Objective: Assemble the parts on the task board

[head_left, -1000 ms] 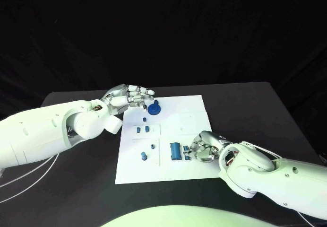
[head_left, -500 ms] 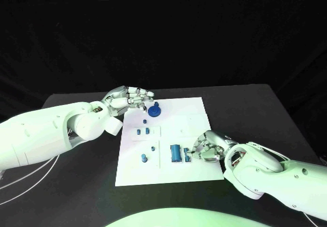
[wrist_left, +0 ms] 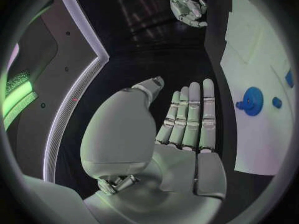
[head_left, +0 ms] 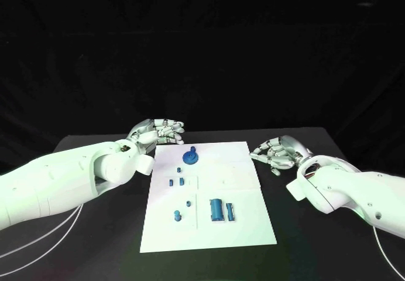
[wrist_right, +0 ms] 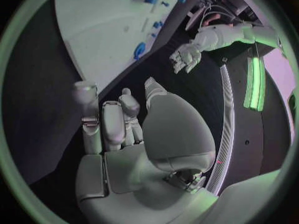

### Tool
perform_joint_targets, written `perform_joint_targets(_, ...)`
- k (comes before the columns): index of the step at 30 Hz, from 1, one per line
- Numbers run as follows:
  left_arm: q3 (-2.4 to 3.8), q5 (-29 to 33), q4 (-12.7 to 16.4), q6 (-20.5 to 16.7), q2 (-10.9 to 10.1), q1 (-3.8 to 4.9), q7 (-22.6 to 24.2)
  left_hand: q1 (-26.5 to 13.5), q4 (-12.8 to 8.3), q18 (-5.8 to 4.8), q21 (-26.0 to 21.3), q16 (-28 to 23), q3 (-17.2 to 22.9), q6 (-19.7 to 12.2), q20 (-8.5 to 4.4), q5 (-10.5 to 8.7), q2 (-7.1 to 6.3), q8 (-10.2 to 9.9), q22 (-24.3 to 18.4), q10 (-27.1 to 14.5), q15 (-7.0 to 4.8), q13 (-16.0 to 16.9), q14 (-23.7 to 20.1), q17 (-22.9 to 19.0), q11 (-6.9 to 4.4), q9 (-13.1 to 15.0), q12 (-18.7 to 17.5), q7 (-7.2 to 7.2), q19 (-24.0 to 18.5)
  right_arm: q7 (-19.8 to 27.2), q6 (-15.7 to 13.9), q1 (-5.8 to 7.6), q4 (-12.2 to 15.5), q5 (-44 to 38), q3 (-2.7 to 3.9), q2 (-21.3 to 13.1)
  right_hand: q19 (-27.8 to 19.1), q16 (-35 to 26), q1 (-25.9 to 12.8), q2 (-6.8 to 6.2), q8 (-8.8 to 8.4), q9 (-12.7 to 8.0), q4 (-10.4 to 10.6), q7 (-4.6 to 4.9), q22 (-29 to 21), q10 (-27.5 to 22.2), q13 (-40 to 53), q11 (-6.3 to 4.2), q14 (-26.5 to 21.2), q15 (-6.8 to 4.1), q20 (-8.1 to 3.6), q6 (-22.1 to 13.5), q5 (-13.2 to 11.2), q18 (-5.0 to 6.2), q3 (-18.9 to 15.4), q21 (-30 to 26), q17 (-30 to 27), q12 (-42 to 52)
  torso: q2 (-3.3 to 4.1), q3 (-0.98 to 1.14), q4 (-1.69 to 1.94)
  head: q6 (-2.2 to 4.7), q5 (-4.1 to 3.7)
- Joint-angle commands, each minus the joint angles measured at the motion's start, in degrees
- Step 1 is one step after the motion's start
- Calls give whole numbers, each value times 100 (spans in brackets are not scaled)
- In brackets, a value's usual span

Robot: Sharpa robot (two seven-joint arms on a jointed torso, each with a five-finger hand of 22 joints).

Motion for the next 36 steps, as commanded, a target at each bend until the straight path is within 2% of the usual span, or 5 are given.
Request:
perform_joint_targets(1,4,646,-223,-556,134,0,463,173,105,24,-717,-950,-13,-142,167,-10,11,25,-458,14,151,-263,-172,-333,113,-25,-369,-74,-245,1732,-55,48,-568,1599,34,186,-638,-1604,309,-8,-103,-39,-9,127,-629,-1021,-897,128,-960,145,120,-301,-10,120,3,-1427,-1588,-1302,-100,-55,-18,235,-10)
perform_joint_targets(13,10,523,-1119,-1463,727,-2,729,262,341,-210,-2393,-3457,-840,-479,373,10,247,-455,-1688,-253,403,-607,-1143,-1167,36,-531,-1943,-488,-555,2576,1185,65,-2016,2103,81,774,-1948,-5216,648,92,-586,-669,3,562,-3847,-1226,-4993,643,-2397,836,883,-496,-15,135,-221,-2855,-3576,-4044,-237,-68,3,638,42)
perform_joint_targets(14,6,433,-1063,-969,683,-4,443,-2195,-1156,-970,-3092,-4593,-2443,-4573,-1288,-977,1183,-1599,-2600,-4911,-690,-968,-4446,-1840,-924,-1891,-2746,-1180,-4502,2026,538,70,-1941,1716,78,728,-7335,-6894,-1804,539,-1811,-2747,-1612,-760,-7191,-6751,-6766,-310,-7991,116,-482,-5119,-621,-890,-529,-3210,-6067,-5265,-204,-79,5,552,24)
perform_joint_targets(24,25,369,-541,-1593,644,-130,549,-7925,-1156,-970,-3092,-4593,-2443,-4573,-1288,-977,1183,-1599,-2600,-4911,-690,-968,-4446,-1840,-924,-1891,-2746,-1180,-4502,2325,116,-191,-1405,2341,275,639,-7335,-6894,-7483,539,-1811,-2747,-1612,-760,-7191,-6751,-6766,-310,-7991,116,-482,-5119,-621,-890,-529,-3210,-6067,-5265,-396,-41,314,594,-261)
perform_joint_targets(36,82,185,967,-3398,533,-495,855,-7925,-1156,-970,-3092,-4593,-2443,-4573,-1288,-977,1183,-1599,-2600,-4911,-690,-968,-4446,-1840,-924,-1891,-2746,-1180,-4502,3140,-1033,-902,55,4041,812,396,-7335,-6894,-7483,539,-1811,-2747,-1612,-760,-7191,-6751,-6766,-310,-7991,116,-482,-5119,-621,-890,-529,-3210,-6067,-5265,-538,-14,542,624,-472)
